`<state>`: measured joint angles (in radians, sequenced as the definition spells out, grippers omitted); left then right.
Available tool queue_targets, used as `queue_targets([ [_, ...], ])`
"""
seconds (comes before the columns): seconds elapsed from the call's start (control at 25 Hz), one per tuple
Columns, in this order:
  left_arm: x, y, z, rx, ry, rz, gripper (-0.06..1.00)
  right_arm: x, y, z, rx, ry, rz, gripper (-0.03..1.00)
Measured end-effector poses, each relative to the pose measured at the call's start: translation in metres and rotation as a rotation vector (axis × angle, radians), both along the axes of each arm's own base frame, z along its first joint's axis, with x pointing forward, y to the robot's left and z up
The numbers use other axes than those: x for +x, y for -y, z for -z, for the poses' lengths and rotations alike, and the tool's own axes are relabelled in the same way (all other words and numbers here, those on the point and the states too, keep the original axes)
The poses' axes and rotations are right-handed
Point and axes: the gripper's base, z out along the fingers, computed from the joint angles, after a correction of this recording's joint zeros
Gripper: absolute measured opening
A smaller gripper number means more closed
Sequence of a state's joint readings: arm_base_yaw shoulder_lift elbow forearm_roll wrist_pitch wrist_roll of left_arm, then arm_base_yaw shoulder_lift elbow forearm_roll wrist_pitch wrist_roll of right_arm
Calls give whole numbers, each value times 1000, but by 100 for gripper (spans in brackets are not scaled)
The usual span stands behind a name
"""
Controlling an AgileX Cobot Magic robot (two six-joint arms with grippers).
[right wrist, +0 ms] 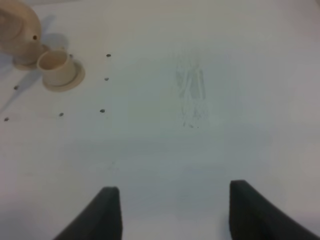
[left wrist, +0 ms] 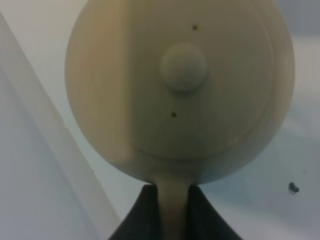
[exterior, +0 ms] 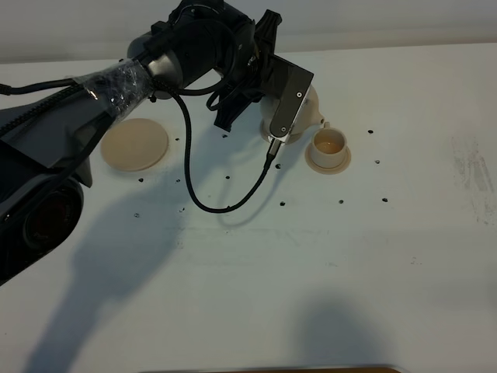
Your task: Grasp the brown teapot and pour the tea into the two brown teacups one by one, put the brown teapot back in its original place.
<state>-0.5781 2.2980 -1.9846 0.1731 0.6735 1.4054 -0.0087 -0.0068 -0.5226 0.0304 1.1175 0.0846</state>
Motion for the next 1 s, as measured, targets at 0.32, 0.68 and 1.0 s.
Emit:
queue_targets([
  [0.32, -2, 6, -2, 1, 30, 38, 8, 0, 0, 0, 0, 0, 0, 49],
  [0.68, -3, 9, -2, 23, 48, 71, 8, 0, 0, 0, 0, 0, 0, 49],
  [1.0, -3, 9, -3, 59, 63, 124, 8, 0, 0, 0, 0, 0, 0, 49],
])
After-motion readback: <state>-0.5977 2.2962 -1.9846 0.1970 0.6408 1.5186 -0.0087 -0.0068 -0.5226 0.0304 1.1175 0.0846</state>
